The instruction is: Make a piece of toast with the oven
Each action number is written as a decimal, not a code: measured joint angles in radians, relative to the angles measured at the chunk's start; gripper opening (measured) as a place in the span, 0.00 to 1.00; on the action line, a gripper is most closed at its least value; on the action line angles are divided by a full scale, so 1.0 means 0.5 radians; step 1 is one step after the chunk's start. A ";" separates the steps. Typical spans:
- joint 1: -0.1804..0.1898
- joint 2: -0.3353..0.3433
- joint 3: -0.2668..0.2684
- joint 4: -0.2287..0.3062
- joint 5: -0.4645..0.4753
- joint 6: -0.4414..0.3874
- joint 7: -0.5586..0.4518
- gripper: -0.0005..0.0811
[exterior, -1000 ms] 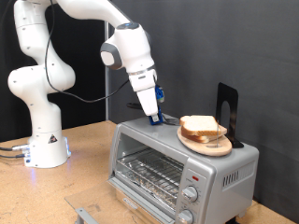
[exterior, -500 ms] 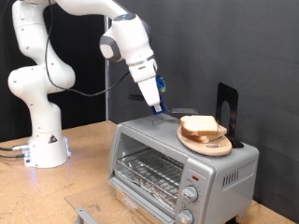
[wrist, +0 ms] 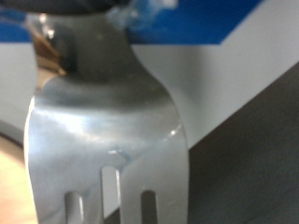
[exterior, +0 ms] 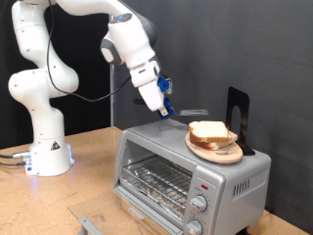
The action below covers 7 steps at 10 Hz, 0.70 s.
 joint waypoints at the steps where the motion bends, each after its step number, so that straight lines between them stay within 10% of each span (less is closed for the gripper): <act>1: -0.001 -0.035 -0.033 -0.033 0.040 0.004 -0.030 0.50; 7: -0.122 -0.318 -0.154 -0.325 0.114 0.260 -0.125 0.50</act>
